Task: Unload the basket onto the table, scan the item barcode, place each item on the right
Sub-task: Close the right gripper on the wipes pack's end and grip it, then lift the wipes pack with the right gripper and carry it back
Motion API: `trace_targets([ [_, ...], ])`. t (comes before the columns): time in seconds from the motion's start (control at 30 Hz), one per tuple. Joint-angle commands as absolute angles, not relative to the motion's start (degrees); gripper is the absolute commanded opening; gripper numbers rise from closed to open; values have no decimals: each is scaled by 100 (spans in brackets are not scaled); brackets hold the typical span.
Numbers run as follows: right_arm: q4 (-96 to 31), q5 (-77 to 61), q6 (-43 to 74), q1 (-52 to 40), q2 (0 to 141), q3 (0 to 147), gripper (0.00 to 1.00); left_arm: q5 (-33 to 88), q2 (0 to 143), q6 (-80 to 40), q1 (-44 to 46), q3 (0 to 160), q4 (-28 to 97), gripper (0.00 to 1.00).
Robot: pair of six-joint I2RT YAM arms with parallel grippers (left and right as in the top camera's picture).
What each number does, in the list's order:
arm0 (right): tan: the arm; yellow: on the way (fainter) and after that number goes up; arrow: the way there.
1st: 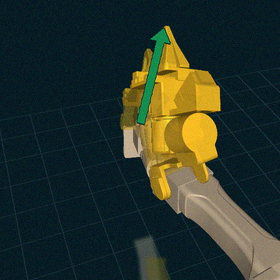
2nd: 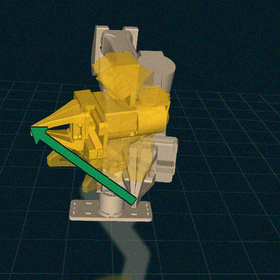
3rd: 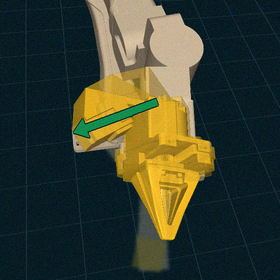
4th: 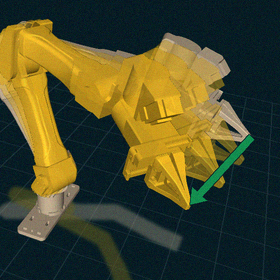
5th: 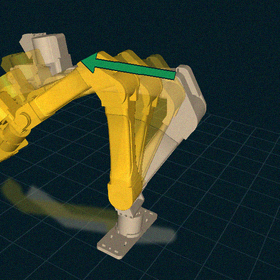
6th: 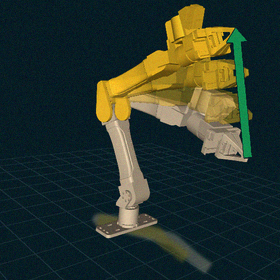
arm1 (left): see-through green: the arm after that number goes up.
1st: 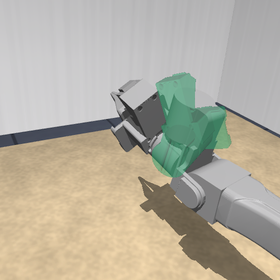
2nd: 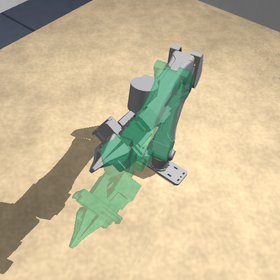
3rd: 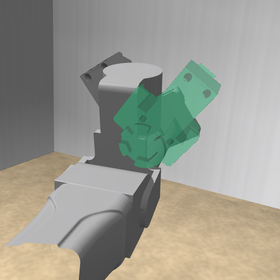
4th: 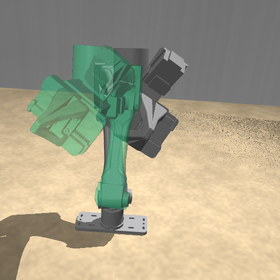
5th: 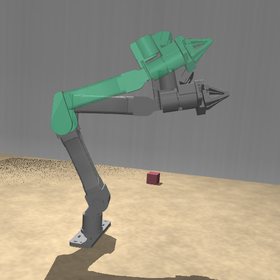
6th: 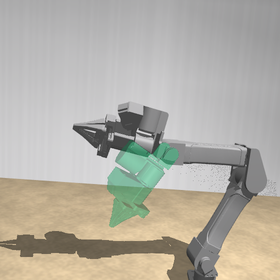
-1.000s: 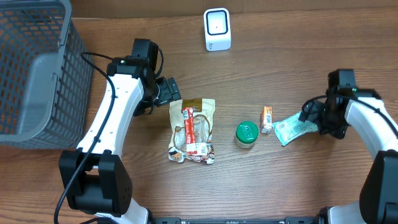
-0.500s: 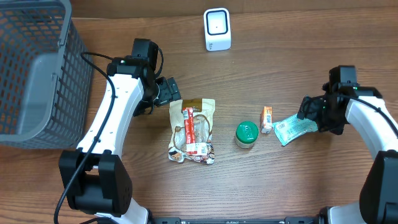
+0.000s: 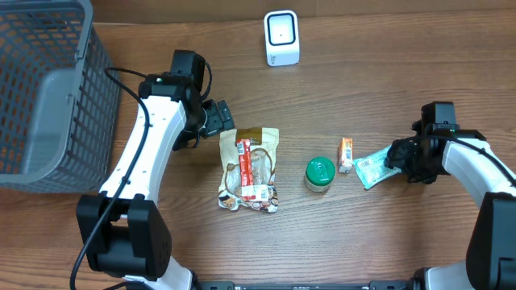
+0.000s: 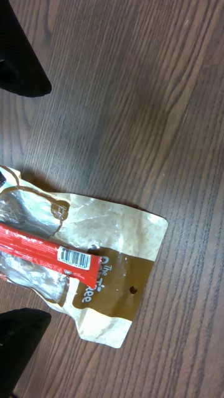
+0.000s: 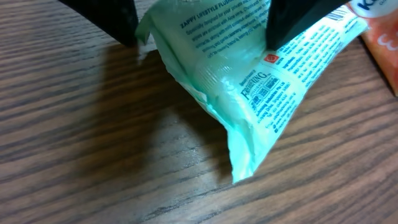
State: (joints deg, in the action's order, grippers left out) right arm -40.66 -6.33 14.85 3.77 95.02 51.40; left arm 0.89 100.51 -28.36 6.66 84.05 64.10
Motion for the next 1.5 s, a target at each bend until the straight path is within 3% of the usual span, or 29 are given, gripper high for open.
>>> trace_targets([
  [0.0,-4058,-569,1496,399,9452,4989,61,108,9922,-2871,676,8527,6405,100],
  [0.13,-3935,-569,1498,399,9452,4893,54,108,9922,-2873,676,8527,6405,100],
  [0.43,-3732,-569,1494,399,9452,4722,24,108,9922,-2871,676,8527,6405,100],
  [0.7,-3734,-569,1494,399,9452,4722,11,108,9922,-2871,676,8527,6405,100],
  [1.07,-3787,-569,1494,399,9452,4722,11,108,9922,-2871,676,8527,6405,100],
  [1.17,-3793,-567,1494,399,9452,4722,4,108,9922,-2871,676,8527,6405,100],
  [1.47,-4084,-569,1490,399,9365,4952,4,108,9922,-2871,676,8527,6405,100],
])
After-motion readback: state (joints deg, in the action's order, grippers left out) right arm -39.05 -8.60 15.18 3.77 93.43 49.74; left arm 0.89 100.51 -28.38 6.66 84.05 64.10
